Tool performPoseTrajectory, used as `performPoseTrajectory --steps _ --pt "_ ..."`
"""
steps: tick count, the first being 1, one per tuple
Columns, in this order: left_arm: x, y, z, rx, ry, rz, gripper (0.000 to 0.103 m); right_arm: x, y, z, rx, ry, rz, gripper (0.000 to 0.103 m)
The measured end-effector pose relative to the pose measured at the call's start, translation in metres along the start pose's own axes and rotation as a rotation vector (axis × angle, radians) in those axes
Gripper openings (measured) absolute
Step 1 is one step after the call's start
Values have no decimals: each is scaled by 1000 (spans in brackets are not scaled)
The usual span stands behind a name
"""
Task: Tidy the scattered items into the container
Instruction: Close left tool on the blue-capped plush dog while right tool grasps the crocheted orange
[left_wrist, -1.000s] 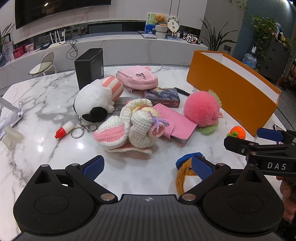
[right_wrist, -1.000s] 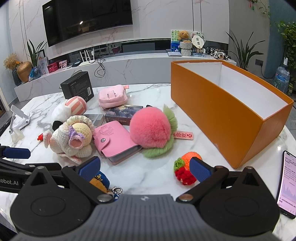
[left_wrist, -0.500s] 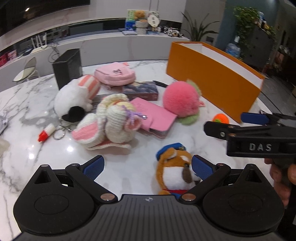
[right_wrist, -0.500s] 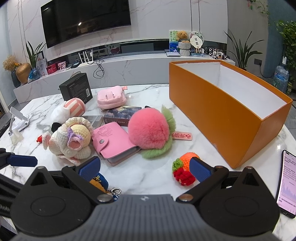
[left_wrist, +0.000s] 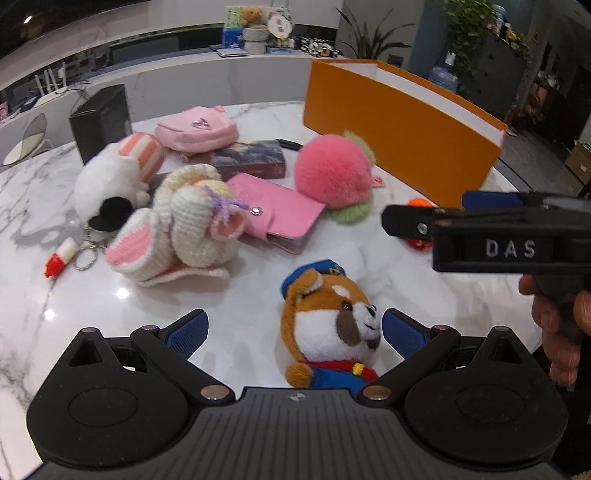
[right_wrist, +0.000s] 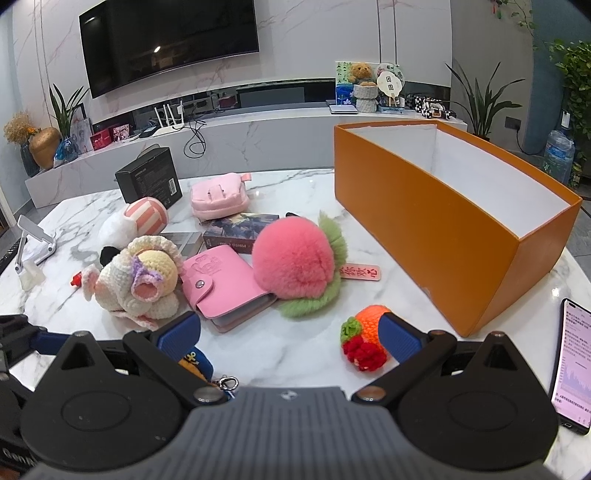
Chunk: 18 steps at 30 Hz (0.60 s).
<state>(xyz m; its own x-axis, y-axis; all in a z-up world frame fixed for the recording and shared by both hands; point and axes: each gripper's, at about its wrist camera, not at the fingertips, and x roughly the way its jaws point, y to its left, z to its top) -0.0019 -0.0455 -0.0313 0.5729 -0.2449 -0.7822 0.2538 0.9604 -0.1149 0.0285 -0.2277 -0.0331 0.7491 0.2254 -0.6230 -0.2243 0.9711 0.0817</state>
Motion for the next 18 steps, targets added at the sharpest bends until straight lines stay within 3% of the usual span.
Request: performPoseTrajectory --steps 9,18 --pt "16 -9 -7 29 34 -47 103 1 -20 6 45 -3 -36 103" --pt "31 -6 -9 4 56 -86 103 8 -56 0 105 62 -152 103"
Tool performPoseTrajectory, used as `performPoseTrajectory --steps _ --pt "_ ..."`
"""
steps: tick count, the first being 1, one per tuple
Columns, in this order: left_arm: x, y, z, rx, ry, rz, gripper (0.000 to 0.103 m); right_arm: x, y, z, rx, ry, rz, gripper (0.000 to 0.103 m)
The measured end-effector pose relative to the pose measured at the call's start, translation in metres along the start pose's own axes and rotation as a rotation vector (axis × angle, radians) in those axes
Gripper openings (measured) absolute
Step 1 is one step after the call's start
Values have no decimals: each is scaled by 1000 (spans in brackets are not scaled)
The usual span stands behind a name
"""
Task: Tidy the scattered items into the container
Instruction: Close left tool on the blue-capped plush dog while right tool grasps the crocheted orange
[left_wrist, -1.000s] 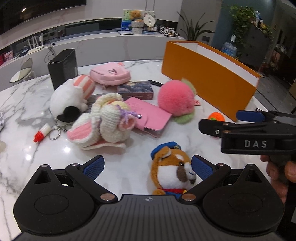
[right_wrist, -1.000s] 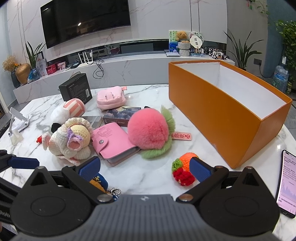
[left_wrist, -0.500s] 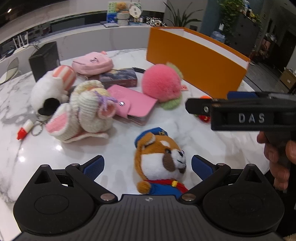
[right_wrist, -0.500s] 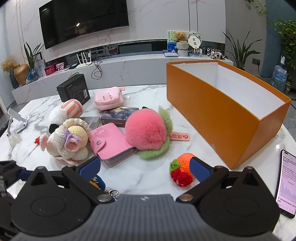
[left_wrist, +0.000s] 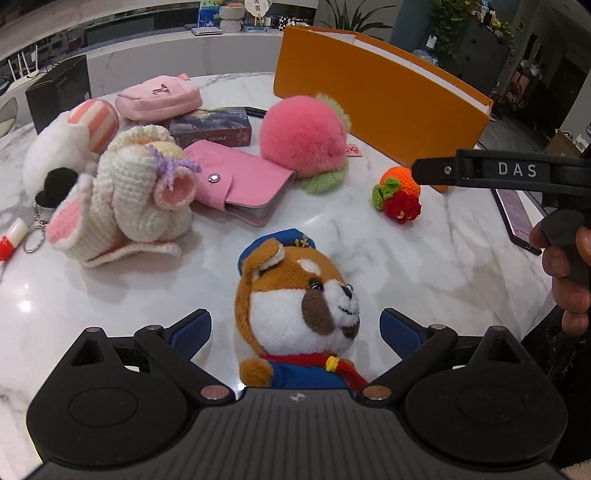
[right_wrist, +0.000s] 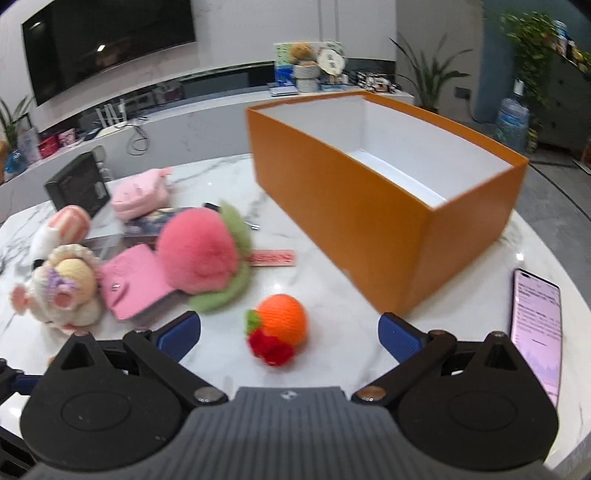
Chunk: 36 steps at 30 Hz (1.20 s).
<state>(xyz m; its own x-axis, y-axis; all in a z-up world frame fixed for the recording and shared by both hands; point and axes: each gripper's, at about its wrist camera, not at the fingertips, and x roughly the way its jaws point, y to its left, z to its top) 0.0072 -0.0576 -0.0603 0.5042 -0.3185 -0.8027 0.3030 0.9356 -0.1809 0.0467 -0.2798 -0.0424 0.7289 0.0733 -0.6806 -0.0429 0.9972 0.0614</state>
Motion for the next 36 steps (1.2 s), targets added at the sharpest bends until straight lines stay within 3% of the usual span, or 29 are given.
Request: performPoseTrajectory --steps 4,16,21,23,24,25,36 --pt "8 -1 -1 21 3 -15 103 5 -6 -3 7 28 -30 103" --pt "17 4 -3 76 -80 -2 103 14 2 -5 -10 52 -20 102" --pt "15 9 -1 92 -76 15 103 21 -2 -5 9 74 -9 101" --pt "13 10 -1 104 -75 21 97 24 -3 -4 29 83 0 97" --pt "12 13 -1 99 -76 22 79 25 -3 -4 30 83 6 93" --pt "9 17 0 84 -78 20 76 26 -2 -4 30 83 9 92" --pt "-3 63 8 -82 -126 14 74 39 16 -5 -38 64 12 69"
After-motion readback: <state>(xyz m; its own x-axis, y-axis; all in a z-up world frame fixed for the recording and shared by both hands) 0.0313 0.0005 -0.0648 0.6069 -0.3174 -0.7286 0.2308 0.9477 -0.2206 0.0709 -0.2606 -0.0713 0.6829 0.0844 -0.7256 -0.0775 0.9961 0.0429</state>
